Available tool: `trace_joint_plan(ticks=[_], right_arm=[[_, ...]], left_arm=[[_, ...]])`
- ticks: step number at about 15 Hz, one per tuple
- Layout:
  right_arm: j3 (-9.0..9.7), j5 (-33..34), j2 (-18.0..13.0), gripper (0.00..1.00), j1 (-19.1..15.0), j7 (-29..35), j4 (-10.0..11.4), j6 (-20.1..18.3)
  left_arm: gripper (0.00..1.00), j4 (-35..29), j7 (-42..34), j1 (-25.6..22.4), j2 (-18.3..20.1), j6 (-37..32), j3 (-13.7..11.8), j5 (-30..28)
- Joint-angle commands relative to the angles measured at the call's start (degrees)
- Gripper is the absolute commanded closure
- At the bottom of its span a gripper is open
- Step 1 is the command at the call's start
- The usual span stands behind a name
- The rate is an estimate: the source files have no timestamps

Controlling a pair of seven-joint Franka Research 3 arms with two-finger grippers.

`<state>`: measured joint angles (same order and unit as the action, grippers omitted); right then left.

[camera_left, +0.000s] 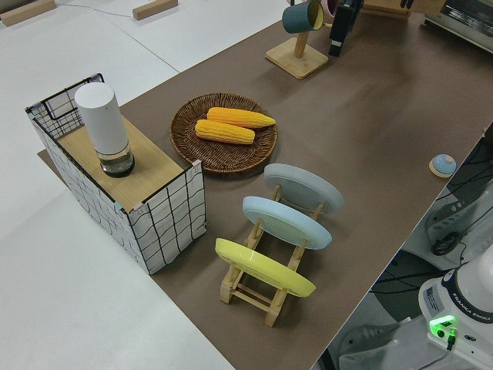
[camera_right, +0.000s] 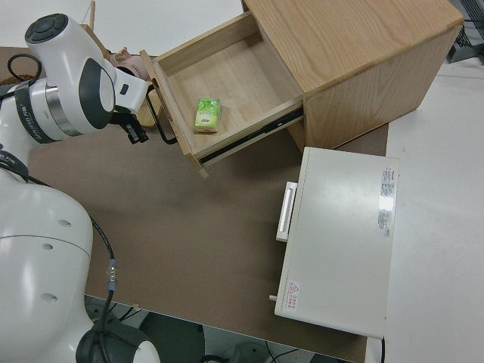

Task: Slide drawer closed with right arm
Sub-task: 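Push the drawer front away from the robot with the right gripper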

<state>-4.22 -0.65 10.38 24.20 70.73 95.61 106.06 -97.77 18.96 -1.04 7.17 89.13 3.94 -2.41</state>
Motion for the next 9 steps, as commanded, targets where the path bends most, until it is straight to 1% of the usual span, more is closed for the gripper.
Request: trace_joint_plan(ticks=[1,3,5,9], right_arm=[[0.09,1.97,0.96,0.833,-0.64,1.69,0.36,3.18],[0.09,2.06,1.4,0.835,-1.08,1.43,0.27,3.98],[0.09,2.85,1.84,0.842,-2.22,0.99,0.1,5.21],[0.09,2.85,2.63,0.858,-4.24,-2.7,-0.25,5.83]], left_arm=[[0.01,0.21,-0.51,0.07,0.47,-0.89,-0.25,-0.05],[0.01,0.21,-0.51,0.07,0.47,-0.89,-0.25,-0.05],[0.01,0.21,-0.51,0.07,0.47,-0.97,-0.25,-0.05],[0.01,0.21,-0.51,0.07,0.47,-0.89,-0.25,-0.05]])
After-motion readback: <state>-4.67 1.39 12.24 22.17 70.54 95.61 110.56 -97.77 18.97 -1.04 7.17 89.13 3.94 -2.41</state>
